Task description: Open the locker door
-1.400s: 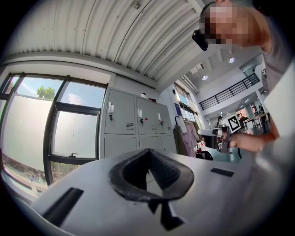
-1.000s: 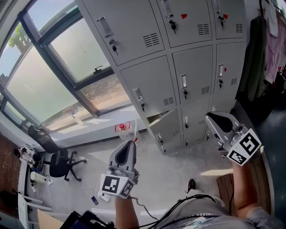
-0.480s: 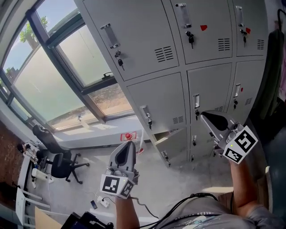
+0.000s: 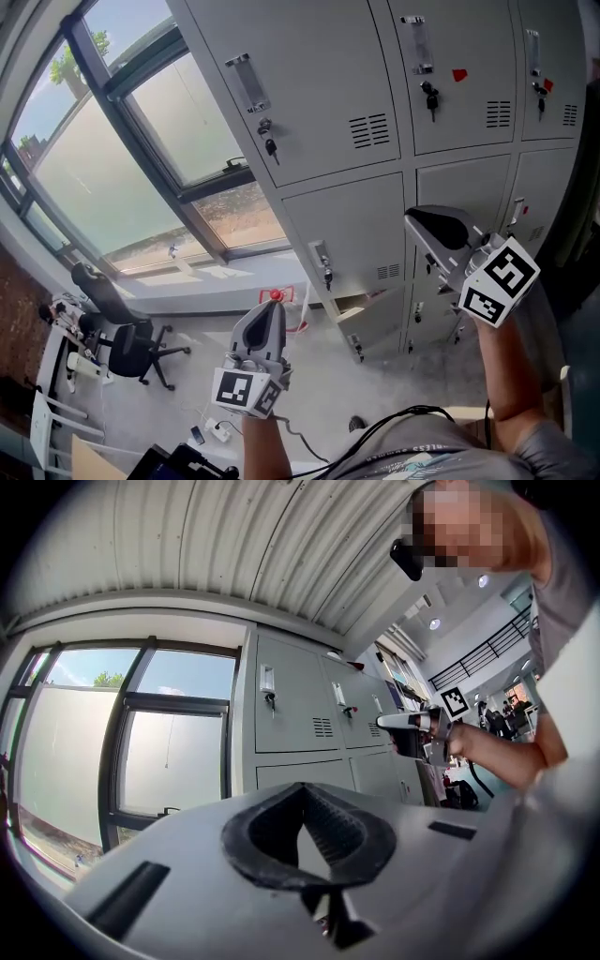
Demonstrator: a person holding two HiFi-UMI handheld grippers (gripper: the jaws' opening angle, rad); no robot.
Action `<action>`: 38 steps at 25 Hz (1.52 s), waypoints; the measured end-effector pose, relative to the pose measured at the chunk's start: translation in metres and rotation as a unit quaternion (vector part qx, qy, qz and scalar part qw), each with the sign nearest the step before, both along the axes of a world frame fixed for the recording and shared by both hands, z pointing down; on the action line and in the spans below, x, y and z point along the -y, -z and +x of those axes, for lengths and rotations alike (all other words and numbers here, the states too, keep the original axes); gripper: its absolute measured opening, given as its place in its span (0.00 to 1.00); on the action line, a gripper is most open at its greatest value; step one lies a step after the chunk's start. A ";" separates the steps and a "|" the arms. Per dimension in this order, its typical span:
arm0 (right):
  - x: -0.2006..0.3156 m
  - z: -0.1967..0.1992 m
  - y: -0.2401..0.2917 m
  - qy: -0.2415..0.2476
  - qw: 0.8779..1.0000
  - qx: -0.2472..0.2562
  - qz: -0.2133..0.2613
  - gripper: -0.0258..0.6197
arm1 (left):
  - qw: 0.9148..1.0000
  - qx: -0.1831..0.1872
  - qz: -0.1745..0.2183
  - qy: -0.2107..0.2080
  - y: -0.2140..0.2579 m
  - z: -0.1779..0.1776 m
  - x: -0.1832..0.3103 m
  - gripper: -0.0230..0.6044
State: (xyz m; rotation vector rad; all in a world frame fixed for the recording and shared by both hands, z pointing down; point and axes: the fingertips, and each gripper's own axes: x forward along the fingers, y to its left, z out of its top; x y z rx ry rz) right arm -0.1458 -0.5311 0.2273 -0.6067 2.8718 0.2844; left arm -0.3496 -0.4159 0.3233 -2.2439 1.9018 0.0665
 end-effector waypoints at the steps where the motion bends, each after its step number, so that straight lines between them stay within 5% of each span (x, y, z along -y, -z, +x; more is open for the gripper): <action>1: 0.002 -0.010 0.011 0.003 1.000 0.000 0.008 0.04 | 1.000 0.000 0.000 -0.001 0.001 -0.005 0.002 0.05; 11: 0.003 -0.119 0.096 0.037 0.997 -0.015 0.067 0.09 | 1.000 -0.006 -0.007 0.004 -0.001 -0.063 0.026 0.05; 21: 0.028 -0.198 0.160 0.012 0.993 -0.036 0.112 0.13 | 1.000 -0.011 -0.007 0.006 -0.008 -0.106 0.040 0.05; 38: 0.088 -0.244 0.171 -0.091 0.982 -0.132 0.101 0.15 | 0.999 -0.022 0.017 -0.038 -0.007 -0.127 0.057 0.05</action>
